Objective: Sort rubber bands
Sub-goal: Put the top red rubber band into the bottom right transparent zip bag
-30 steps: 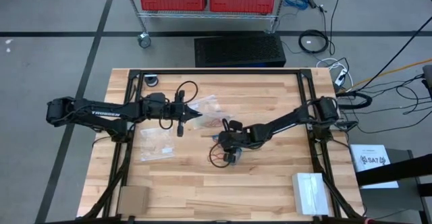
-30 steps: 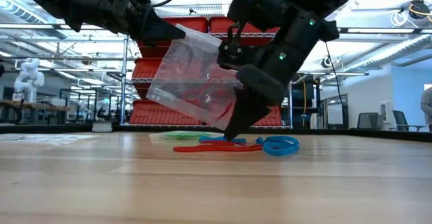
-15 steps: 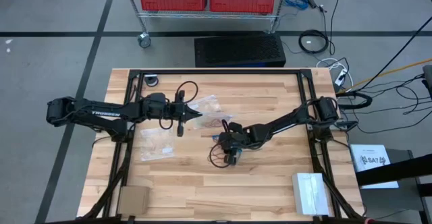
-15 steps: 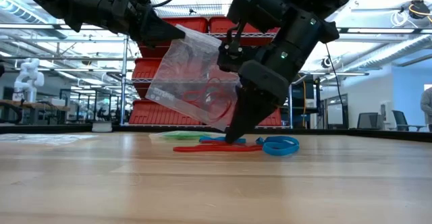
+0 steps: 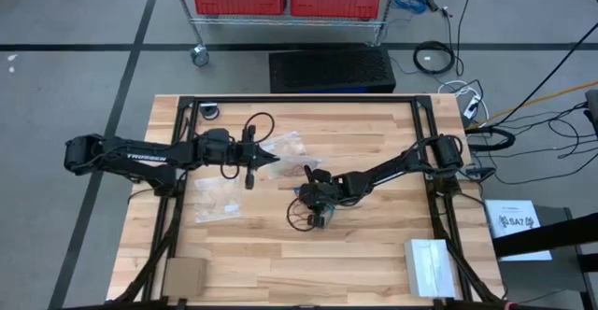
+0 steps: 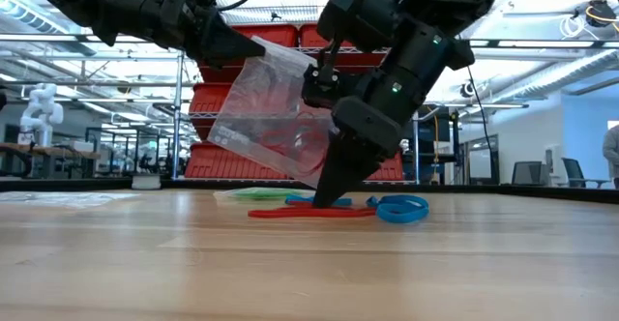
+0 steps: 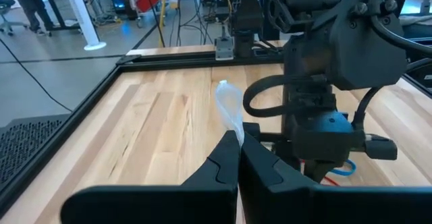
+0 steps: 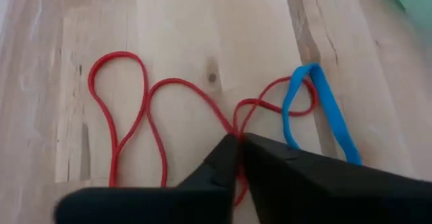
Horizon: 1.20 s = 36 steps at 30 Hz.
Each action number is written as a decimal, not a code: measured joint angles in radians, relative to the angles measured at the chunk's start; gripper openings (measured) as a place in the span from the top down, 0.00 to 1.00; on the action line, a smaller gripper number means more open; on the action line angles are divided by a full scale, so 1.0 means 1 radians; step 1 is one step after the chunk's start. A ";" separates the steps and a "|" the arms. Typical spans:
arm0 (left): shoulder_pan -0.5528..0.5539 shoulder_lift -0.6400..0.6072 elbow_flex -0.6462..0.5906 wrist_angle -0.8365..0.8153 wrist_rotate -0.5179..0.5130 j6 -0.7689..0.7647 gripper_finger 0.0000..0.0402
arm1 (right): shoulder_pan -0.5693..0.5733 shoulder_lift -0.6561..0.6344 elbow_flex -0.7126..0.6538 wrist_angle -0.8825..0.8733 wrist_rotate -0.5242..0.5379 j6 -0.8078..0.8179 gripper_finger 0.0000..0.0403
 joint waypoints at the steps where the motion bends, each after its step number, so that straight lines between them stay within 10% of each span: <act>1: 0.000 0.000 0.000 0.000 -0.001 0.000 1.00 | 0.005 0.001 0.011 -0.012 0.000 -0.007 0.98; 36: 0.000 0.000 0.000 -0.004 -0.017 -0.003 1.00 | 0.112 -0.043 0.678 -0.786 0.516 -0.317 1.00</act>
